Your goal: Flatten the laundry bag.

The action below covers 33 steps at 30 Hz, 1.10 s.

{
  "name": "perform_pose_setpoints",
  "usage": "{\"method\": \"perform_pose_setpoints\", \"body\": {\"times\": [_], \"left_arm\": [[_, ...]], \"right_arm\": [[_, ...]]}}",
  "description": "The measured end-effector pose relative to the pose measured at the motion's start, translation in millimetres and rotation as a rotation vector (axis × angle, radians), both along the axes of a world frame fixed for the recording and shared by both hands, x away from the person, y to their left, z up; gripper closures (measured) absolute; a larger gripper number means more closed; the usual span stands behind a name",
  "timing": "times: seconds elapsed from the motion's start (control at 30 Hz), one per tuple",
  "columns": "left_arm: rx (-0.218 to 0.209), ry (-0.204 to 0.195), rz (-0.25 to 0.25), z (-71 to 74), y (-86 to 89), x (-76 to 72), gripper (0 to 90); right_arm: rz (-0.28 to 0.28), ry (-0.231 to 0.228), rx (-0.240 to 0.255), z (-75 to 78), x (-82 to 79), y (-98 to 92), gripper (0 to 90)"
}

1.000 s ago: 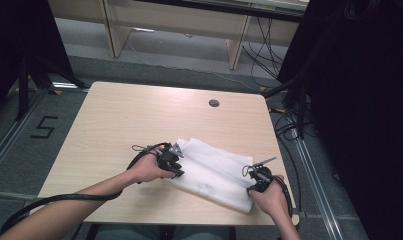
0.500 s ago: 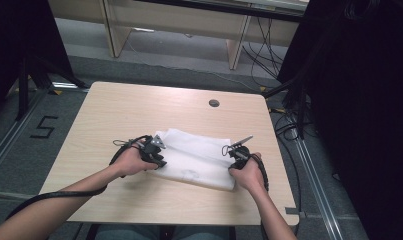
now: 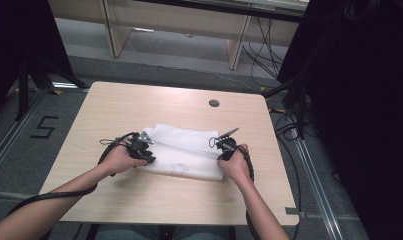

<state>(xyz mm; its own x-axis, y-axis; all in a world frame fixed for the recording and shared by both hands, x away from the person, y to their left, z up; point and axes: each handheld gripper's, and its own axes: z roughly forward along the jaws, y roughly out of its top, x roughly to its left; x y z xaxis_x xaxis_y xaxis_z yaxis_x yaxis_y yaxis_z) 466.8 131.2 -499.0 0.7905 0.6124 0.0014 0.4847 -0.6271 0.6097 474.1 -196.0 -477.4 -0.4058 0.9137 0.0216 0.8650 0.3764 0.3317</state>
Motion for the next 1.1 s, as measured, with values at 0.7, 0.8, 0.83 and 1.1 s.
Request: {"method": "perform_pose_setpoints", "body": {"times": [0.7,0.8,0.83,1.1], "left_arm": [[-0.033,-0.011,0.089,-3.0,20.5,9.5,70.0],[-0.040,-0.011,0.098,-3.5,21.3,9.1,70.0],[-0.041,-0.015,0.096,-3.8,21.5,9.1,69.9],[-0.060,-0.018,0.111,-4.6,22.9,8.5,66.9]], "right_arm": [[0.032,-0.074,-0.029,-3.1,30.9,24.1,88.1],[0.021,-0.068,-0.020,-2.3,31.5,25.7,88.0],[0.013,-0.064,-0.025,-2.4,31.5,26.3,87.6],[-0.002,-0.062,-0.021,-0.7,35.4,28.8,83.3]]}}
